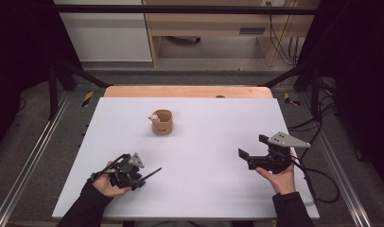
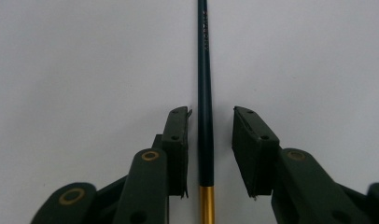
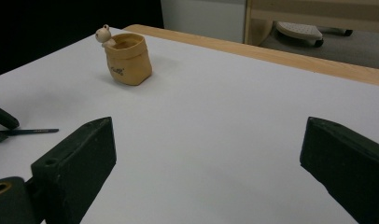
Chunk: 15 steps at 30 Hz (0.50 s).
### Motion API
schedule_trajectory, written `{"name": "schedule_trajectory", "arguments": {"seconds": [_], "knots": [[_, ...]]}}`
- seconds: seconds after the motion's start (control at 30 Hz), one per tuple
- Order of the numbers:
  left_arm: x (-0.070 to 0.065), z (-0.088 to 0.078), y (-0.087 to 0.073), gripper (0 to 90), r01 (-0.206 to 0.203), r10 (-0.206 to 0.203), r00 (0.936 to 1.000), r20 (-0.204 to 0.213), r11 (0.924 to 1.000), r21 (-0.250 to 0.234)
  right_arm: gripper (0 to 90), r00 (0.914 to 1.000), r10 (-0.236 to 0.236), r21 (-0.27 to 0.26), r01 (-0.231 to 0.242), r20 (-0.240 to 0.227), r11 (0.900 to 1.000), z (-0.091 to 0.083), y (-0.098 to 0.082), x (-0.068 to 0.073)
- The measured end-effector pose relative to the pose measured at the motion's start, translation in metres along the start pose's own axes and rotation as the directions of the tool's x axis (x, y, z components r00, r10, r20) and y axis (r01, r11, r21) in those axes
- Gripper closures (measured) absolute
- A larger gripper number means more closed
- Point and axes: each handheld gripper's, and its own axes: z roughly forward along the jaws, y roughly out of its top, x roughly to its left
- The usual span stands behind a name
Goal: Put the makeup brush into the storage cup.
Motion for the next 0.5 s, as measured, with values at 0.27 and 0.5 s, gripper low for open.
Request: {"name": "schedule_trajectory", "arguments": {"seconds": [0.27,0.5], "knots": [[-0.0019,-0.0003,0.0003,76.0,0.009,-0.009,1.0,-0.003,0.9997,0.021,3.9,1.0,-0.002,0.002,0.002,-0.001,1.0,0.0001,0.0,-0.0001],[-0.0039,0.0,0.0017,81.8,0.009,-0.009,0.9999,-0.007,0.9994,0.034,3.9,1.0,-0.004,0.004,0.004,-0.004,1.0,0.0,0.0,-0.0002]]}}
